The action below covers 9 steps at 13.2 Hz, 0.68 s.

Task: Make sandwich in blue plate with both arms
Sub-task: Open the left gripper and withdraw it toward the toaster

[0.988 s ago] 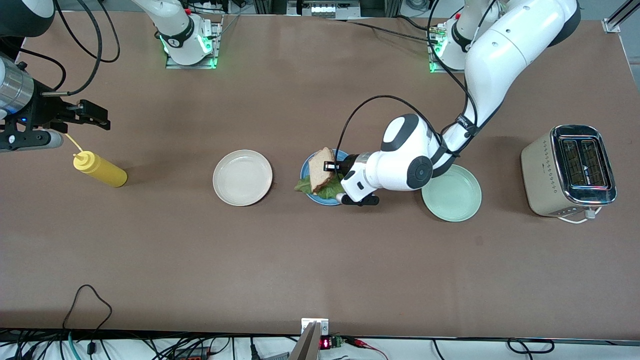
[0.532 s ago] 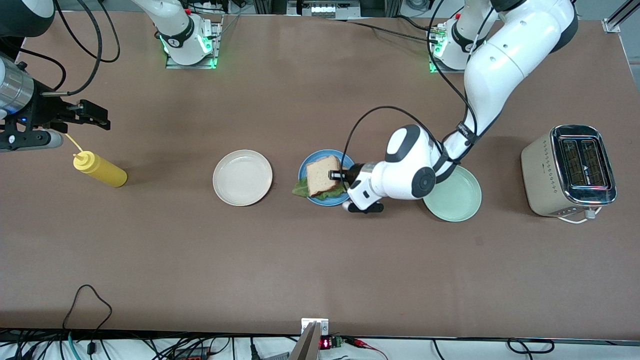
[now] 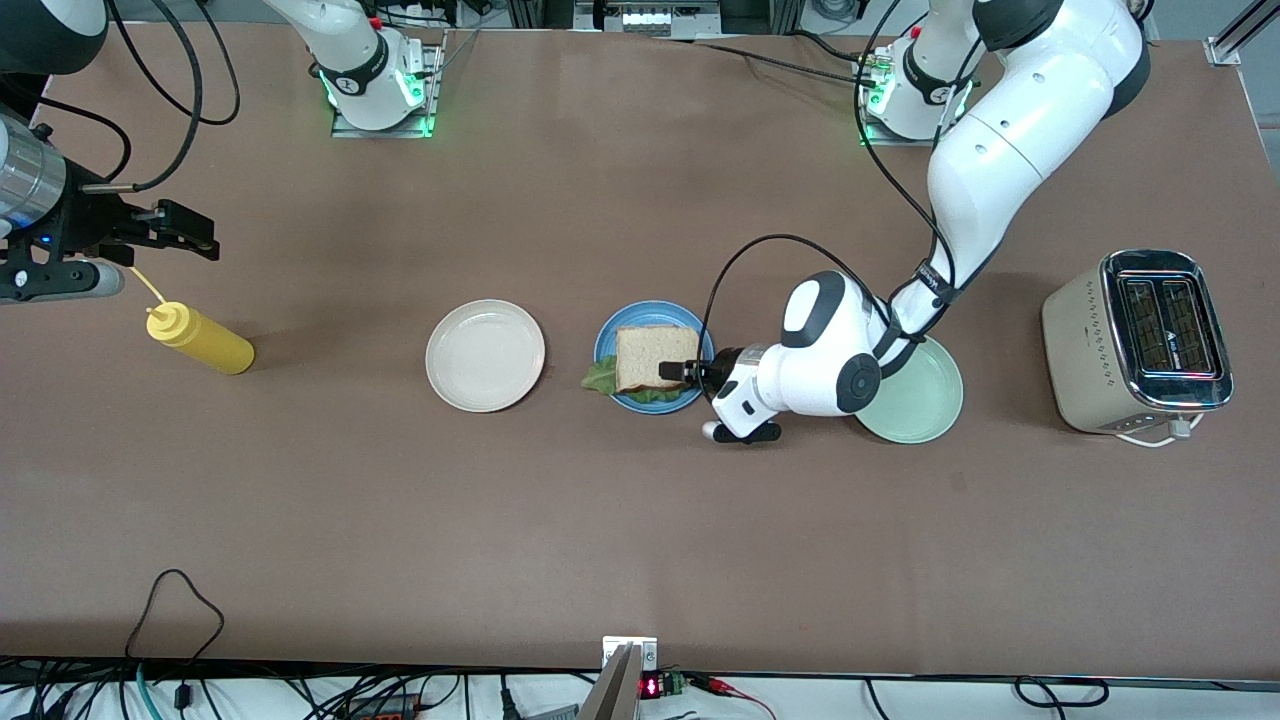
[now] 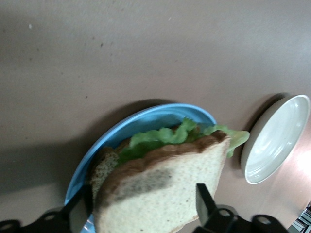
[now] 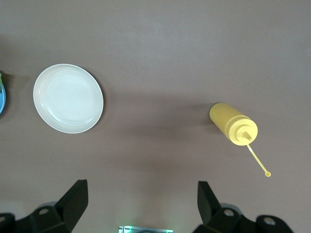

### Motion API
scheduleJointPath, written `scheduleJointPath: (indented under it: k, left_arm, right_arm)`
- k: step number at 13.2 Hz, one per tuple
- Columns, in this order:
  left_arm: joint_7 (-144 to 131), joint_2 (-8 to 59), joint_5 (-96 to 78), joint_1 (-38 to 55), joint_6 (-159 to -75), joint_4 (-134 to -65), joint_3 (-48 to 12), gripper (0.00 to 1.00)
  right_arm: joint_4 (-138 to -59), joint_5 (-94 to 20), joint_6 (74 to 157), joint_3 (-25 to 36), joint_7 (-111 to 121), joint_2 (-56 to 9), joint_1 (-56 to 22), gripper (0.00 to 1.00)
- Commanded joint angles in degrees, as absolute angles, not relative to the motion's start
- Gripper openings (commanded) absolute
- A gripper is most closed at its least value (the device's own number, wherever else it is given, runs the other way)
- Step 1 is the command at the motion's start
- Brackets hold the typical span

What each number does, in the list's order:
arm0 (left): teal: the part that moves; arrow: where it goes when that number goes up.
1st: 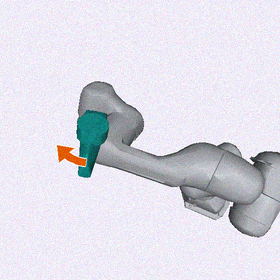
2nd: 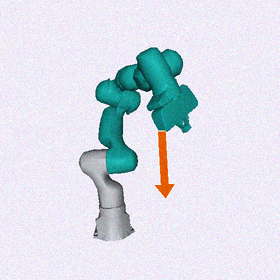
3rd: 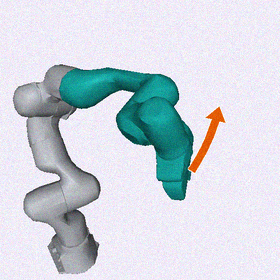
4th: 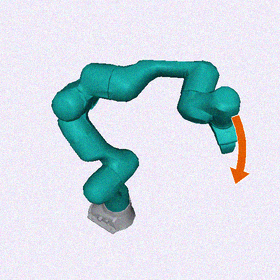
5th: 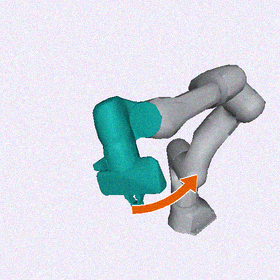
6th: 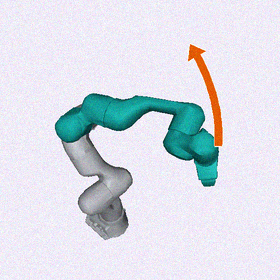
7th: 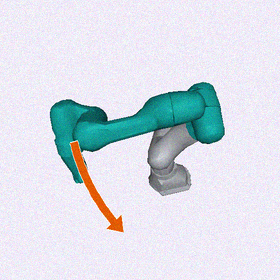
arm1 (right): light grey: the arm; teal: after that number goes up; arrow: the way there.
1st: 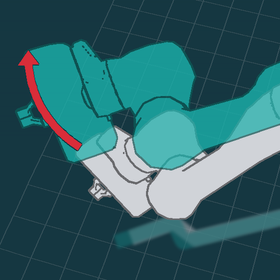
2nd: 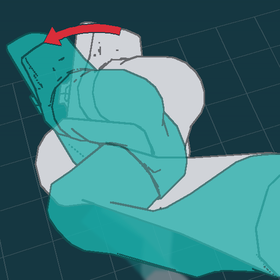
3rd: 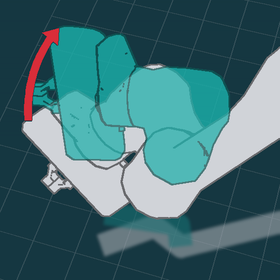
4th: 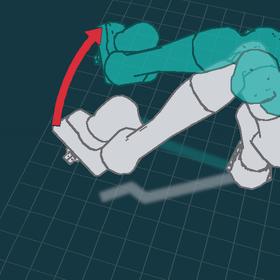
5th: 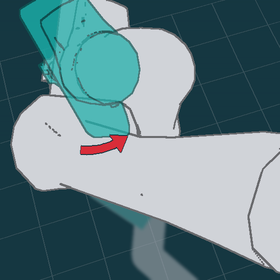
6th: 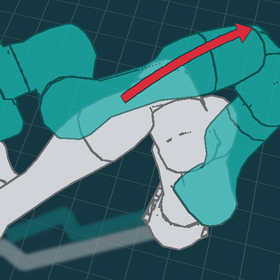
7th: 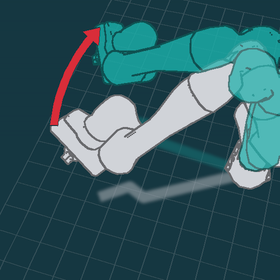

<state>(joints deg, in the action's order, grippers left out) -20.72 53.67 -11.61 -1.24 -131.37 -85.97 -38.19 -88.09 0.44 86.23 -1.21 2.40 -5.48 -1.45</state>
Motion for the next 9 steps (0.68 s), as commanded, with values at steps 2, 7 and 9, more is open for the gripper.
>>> scheduleJointPath:
  k: [2, 7, 9]
  left_arm:
    - [-20.0, 45.8, -11.9, -1.1, -127.9, -85.9, -38.1, 1.00]
    - [-20.2, 35.7, 2.3, -3.4, -117.7, -85.5, -37.3, 1.00]
    - [-20.3, 32.2, 9.1, -5.7, -112.3, -85.3, -37.3, 1.00]
  right_arm:
    - [-88.0, 1.0, 86.0, -1.3, 1.8, -5.1, -1.1, 1.00]
    - [-88.0, 0.9, 86.0, -1.4, 1.8, -5.2, -1.1, 1.00]
    - [-88.0, 0.8, 86.0, -1.4, 1.8, -5.2, -1.1, 1.00]
